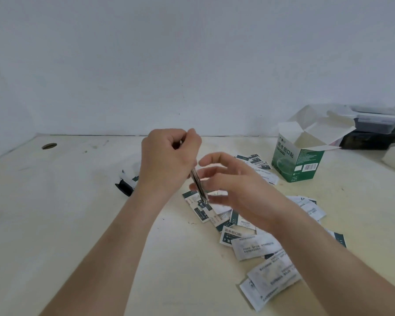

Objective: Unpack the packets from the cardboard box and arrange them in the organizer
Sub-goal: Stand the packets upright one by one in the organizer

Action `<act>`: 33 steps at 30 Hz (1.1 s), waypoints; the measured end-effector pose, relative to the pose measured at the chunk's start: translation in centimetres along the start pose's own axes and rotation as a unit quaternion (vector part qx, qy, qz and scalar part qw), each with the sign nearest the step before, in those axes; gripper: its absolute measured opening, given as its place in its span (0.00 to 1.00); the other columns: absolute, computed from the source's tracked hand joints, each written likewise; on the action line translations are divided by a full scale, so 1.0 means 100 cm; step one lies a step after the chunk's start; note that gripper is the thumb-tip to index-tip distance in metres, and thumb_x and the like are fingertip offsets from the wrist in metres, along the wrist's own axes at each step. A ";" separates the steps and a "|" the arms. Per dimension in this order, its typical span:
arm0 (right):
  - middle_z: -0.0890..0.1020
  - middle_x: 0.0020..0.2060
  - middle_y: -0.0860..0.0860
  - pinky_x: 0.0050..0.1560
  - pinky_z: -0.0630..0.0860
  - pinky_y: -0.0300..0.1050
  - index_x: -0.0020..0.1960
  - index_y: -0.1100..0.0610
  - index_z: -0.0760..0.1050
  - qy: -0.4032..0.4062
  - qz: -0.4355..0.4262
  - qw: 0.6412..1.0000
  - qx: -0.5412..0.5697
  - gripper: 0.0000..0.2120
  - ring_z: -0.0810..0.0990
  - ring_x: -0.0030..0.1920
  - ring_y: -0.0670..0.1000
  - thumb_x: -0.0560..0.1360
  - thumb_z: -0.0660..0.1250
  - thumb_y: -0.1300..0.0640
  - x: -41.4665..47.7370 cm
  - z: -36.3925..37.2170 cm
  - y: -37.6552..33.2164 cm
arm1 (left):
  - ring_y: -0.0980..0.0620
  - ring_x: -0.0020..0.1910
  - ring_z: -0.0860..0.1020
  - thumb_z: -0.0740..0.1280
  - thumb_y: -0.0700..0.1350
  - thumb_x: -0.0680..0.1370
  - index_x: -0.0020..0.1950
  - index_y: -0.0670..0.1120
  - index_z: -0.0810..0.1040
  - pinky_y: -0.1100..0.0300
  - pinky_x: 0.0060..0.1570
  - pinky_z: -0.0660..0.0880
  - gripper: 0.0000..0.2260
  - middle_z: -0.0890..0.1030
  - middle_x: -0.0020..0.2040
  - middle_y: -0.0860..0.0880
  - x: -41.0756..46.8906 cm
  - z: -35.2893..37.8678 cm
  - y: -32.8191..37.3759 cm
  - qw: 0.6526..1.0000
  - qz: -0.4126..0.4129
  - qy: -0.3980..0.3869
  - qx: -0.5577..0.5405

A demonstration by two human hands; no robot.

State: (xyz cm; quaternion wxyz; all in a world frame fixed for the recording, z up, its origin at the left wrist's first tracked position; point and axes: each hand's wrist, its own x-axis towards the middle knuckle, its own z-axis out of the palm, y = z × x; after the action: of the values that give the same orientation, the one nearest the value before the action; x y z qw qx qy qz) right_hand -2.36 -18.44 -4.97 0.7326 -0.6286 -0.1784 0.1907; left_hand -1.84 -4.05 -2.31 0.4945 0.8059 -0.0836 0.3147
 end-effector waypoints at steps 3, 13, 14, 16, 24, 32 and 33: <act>0.84 0.46 0.58 0.51 0.75 0.51 0.48 0.56 0.75 -0.003 -0.054 0.988 -0.145 0.12 0.82 0.52 0.62 0.69 0.76 0.58 0.009 0.011 -0.020 | 0.47 0.20 0.70 0.62 0.45 0.76 0.30 0.32 0.73 0.56 0.24 0.66 0.20 0.73 0.26 0.34 0.013 -0.016 -0.003 0.999 -0.008 0.016 0.035; 0.85 0.39 0.61 0.39 0.77 0.38 0.44 0.61 0.76 -0.017 -0.055 0.947 -0.317 0.13 0.82 0.39 0.52 0.69 0.77 0.55 0.060 0.029 -0.064 | 0.51 0.19 0.72 0.63 0.48 0.76 0.30 0.37 0.77 0.64 0.23 0.69 0.19 0.75 0.20 0.50 0.057 -0.034 -0.021 0.983 -0.167 0.033 -0.070; 0.85 0.39 0.61 0.38 0.77 0.38 0.44 0.61 0.76 -0.020 -0.049 0.946 -0.320 0.13 0.83 0.40 0.53 0.69 0.77 0.55 0.066 0.031 -0.066 | 0.51 0.19 0.72 0.63 0.48 0.76 0.29 0.39 0.77 0.64 0.24 0.69 0.18 0.74 0.20 0.51 0.062 -0.036 -0.024 0.981 -0.176 0.037 -0.078; 0.84 0.36 0.59 0.40 0.77 0.40 0.43 0.61 0.75 -0.022 -0.037 0.949 -0.312 0.12 0.85 0.42 0.56 0.69 0.77 0.56 0.077 0.031 -0.068 | 0.51 0.20 0.72 0.64 0.49 0.76 0.29 0.40 0.76 0.63 0.25 0.70 0.18 0.74 0.20 0.51 0.069 -0.038 -0.030 0.976 -0.194 0.041 -0.095; 0.85 0.32 0.54 0.37 0.80 0.43 0.42 0.60 0.80 0.027 0.030 0.817 -0.576 0.09 0.81 0.32 0.48 0.69 0.75 0.54 0.123 0.033 -0.063 | 0.50 0.41 0.80 0.65 0.47 0.74 0.46 0.51 0.77 0.56 0.45 0.76 0.03 0.81 0.43 0.54 0.088 -0.053 -0.078 0.984 -0.103 -0.028 0.143; 0.71 0.31 0.48 0.33 0.69 0.40 0.40 0.57 0.71 -0.022 0.007 0.595 -0.803 0.11 0.75 0.37 0.52 0.71 0.73 0.54 0.153 0.054 -0.034 | 0.49 0.66 0.64 0.64 0.42 0.71 0.47 0.58 0.81 0.50 0.64 0.66 0.12 0.75 0.64 0.53 0.096 -0.056 -0.111 0.865 0.059 -0.353 0.352; 0.69 0.31 0.48 0.35 0.70 0.42 0.38 0.57 0.69 -0.025 0.005 0.582 -0.813 0.13 0.74 0.38 0.53 0.71 0.73 0.54 0.155 0.054 -0.031 | 0.49 0.67 0.60 0.64 0.41 0.72 0.53 0.54 0.81 0.51 0.66 0.64 0.14 0.73 0.67 0.53 0.096 -0.054 -0.114 0.855 0.060 -0.369 0.360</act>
State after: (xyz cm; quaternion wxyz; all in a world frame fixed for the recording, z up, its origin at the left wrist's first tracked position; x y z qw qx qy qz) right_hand 8.51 -6.42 -0.79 -0.0897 -0.9576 -0.2734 -0.0145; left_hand 8.53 7.85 -3.42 0.0830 0.9778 -0.1897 0.0313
